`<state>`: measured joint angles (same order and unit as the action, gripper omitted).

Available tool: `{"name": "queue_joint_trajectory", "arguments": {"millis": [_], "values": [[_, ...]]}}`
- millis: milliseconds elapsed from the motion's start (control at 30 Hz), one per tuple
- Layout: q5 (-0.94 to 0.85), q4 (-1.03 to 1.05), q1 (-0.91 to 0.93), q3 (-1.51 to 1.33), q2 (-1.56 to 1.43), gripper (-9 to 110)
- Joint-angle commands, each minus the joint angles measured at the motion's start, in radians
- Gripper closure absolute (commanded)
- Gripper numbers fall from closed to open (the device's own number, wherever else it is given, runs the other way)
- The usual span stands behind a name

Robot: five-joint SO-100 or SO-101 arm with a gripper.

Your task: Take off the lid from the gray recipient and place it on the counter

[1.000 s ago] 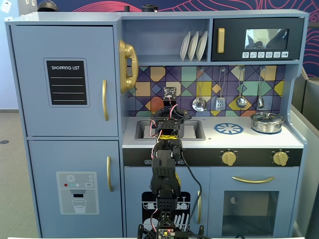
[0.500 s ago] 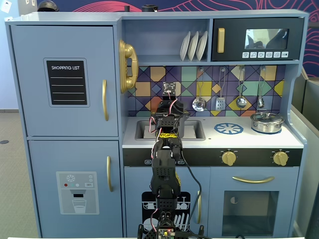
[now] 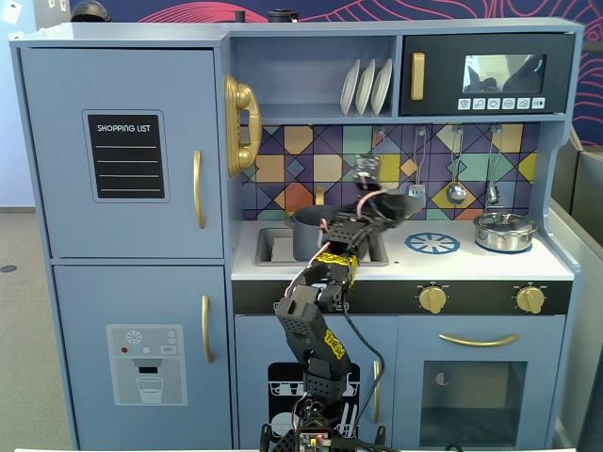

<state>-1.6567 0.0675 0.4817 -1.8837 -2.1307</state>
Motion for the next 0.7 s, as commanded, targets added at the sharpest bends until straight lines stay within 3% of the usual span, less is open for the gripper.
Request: {"name": "queue_joint_trajectory", "arguments": {"millis": [0, 267, 667], "values": [[0.017, -0.144, 0.071, -0.023, 0.034, 102], [0.017, -0.327, 0.089, -0.126, 0.201, 102], [0.011, -0.397, 0.071, -0.15, 0.316, 102]]}}
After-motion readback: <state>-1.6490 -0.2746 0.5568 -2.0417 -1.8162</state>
